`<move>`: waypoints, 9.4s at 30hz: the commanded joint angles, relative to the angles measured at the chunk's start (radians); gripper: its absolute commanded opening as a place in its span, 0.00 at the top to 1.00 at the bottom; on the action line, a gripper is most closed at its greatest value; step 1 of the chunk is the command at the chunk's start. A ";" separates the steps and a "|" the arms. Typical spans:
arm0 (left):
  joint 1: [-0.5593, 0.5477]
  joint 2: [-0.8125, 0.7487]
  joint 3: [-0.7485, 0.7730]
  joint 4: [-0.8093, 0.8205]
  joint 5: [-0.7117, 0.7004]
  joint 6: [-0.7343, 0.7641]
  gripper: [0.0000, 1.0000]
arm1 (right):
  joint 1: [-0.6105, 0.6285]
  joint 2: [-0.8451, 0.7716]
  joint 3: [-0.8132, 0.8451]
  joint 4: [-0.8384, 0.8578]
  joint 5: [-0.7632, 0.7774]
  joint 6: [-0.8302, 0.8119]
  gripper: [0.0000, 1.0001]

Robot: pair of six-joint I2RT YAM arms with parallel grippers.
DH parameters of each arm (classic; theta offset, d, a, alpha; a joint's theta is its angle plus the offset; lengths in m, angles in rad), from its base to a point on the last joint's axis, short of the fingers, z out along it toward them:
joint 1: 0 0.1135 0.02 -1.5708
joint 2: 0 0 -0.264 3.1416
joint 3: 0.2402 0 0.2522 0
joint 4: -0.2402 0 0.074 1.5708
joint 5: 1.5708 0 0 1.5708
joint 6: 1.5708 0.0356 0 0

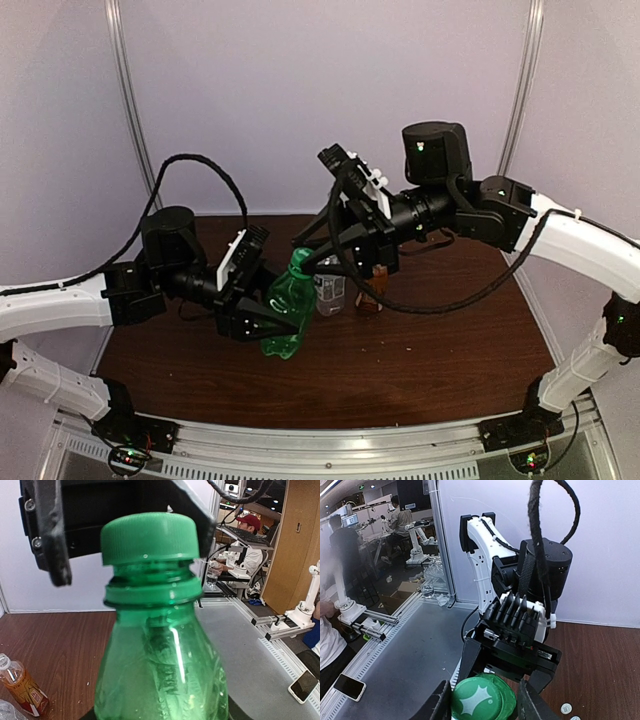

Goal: Unscrew the bottle caps

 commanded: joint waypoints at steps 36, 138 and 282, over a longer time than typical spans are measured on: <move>-0.002 -0.009 0.045 0.024 -0.445 0.027 0.90 | 0.029 -0.073 -0.040 0.073 0.690 0.464 0.17; 0.154 -0.281 0.131 -0.503 -1.208 -0.006 0.83 | 0.109 0.388 -0.163 0.167 0.679 0.197 0.84; 0.032 0.033 0.020 -0.049 -0.310 0.077 0.72 | 0.016 -0.023 -0.120 -0.019 0.398 0.265 0.90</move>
